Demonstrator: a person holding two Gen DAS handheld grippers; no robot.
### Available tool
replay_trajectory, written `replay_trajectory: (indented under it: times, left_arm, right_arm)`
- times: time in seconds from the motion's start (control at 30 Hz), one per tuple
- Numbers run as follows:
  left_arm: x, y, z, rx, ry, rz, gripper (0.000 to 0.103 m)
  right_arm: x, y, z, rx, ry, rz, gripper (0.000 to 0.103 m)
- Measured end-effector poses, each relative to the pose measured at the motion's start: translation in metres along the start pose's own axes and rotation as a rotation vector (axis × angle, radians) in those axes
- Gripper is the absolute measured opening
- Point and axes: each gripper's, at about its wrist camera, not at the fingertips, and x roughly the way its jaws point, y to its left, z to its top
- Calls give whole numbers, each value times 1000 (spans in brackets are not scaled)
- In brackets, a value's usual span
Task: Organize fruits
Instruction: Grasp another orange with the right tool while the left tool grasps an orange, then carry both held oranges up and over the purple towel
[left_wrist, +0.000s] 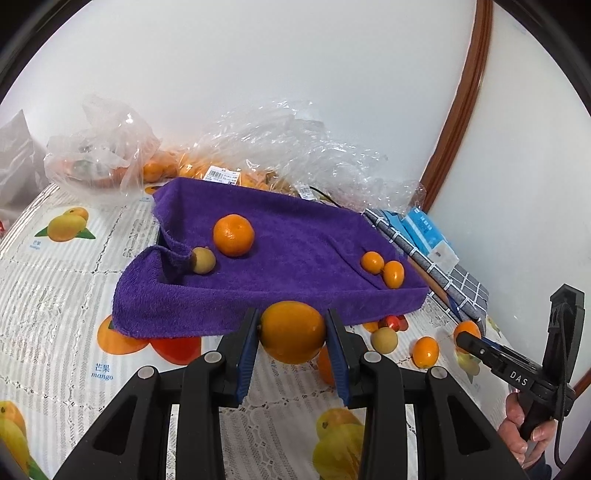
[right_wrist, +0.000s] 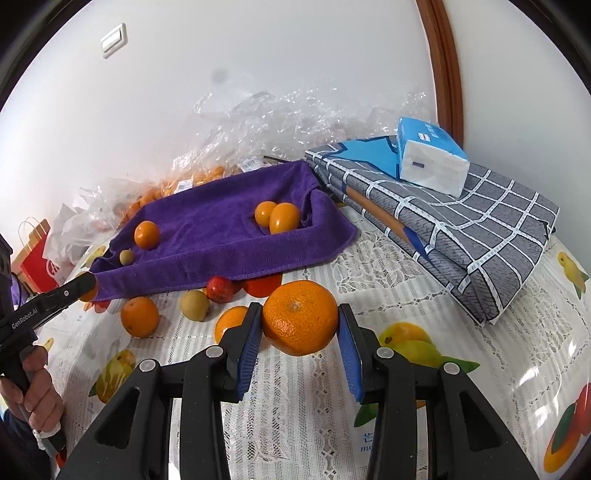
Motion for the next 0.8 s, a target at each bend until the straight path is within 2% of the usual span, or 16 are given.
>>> replay_trajectory:
  times: [0.33, 0.57, 0.8]
  left_arm:
    - [-1, -2, 1, 2, -17, 33, 34]
    - [-3, 0, 2, -16, -17, 32, 34]
    - [-13, 3, 4, -39, -50, 7, 34]
  right_arm:
    - [-8, -1, -1, 10, -41, -6, 40]
    - [-9, -3, 0, 15, -39, -6, 40]
    - [-9, -4, 0, 29, -48, -13, 40]
